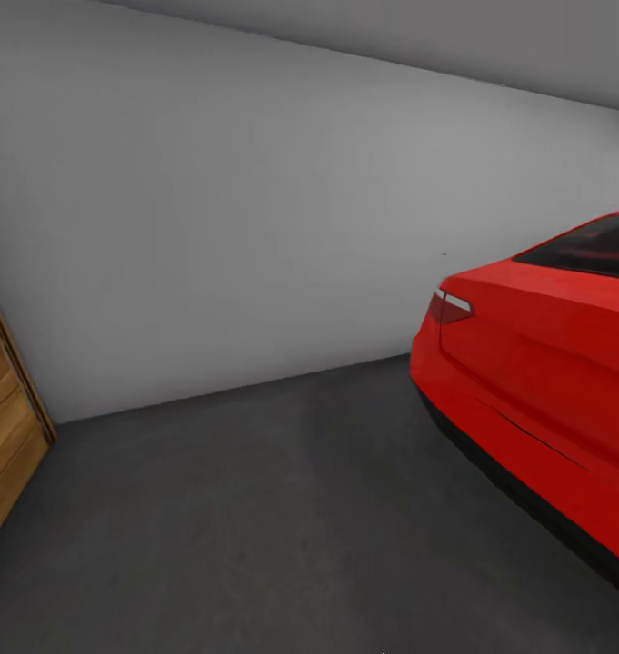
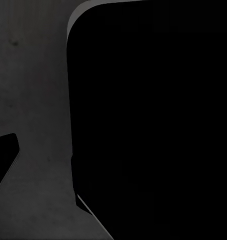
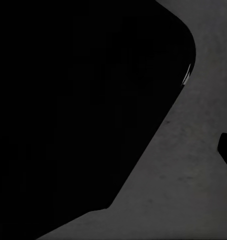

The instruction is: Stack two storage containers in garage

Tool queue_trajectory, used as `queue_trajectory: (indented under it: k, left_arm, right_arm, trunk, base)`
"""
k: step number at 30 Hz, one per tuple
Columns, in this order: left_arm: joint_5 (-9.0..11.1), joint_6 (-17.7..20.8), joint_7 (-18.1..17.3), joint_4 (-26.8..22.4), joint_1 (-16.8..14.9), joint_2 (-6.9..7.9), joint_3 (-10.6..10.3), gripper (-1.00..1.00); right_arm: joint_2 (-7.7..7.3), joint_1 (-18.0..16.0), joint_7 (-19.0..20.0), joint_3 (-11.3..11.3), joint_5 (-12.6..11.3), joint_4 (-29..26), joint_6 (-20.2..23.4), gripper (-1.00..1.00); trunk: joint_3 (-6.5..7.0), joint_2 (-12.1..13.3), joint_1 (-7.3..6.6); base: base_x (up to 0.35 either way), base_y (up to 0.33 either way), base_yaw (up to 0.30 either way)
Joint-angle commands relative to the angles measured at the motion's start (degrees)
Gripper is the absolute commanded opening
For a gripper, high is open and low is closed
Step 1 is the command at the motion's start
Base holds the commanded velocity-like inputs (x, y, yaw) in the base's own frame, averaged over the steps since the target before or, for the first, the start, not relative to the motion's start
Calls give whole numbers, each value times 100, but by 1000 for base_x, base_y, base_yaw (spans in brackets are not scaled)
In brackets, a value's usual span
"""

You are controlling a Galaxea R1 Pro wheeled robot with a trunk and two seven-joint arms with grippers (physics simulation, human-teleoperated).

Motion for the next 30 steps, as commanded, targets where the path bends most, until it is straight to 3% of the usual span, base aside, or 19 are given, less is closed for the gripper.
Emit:
queue_trajectory:
  k: [1,27,28,30]
  left_arm:
    - [4,-3,1,-2,-1,2,0,100]
    - [4,-6,1,-4,-1,1,0,100]
    - [4,-4,1,-2,-1,0,0,100]
    - [4,-5,1,-2,-1,0,0,100]
  right_arm:
    - [0,-1,2,19,-19,1,-18,100]
    - [0,-1,7,27,-19,1,-3,100]
    - [-43,-1,8,26,-232,1,-3,100]
    - [-54,-1,10,32,-327,1,-6,100]
  trunk:
    - [-4,-2,0]
    - [-4,-2,0]
    - [-4,-2,0]
    - [-4,-2,0]
  base:
    - [0,0,-289]
    - [0,0,-289]
    - [0,0,-289]
    - [0,0,-289]
